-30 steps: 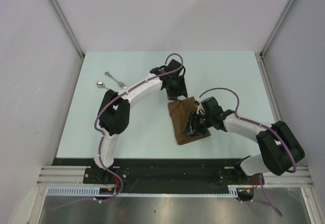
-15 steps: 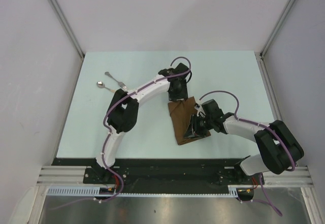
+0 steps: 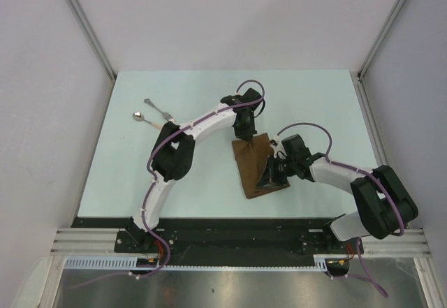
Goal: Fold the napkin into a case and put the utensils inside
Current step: Fold the lower triangle-folded napkin at the center of the board.
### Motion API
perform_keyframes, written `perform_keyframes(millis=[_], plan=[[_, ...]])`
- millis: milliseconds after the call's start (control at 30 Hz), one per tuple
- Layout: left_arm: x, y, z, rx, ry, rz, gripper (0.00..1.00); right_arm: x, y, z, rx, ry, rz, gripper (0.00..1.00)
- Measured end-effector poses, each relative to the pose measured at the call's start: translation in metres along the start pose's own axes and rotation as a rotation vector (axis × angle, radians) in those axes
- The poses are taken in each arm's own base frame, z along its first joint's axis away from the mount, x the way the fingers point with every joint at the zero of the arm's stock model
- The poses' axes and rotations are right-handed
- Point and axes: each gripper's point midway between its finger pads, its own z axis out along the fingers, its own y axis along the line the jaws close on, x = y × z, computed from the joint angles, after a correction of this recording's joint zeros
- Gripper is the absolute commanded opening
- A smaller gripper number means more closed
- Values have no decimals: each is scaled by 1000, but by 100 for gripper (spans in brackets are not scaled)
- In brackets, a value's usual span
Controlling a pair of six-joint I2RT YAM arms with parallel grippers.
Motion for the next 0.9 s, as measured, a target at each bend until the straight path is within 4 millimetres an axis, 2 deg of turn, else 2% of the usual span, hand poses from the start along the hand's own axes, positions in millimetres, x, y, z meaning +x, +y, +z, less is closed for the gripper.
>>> perform_keyframes(millis=[300, 533, 900], plan=[[-11, 14, 0, -51, -35, -9, 0, -10, -2, -6, 10, 1, -68, 1], [-17, 31, -6, -93, -67, -48, 0, -12, -16, -3, 27, 19, -78, 0], [-18, 33, -6, -91, -65, -62, 0, -13, -36, 5, 51, 42, -76, 1]])
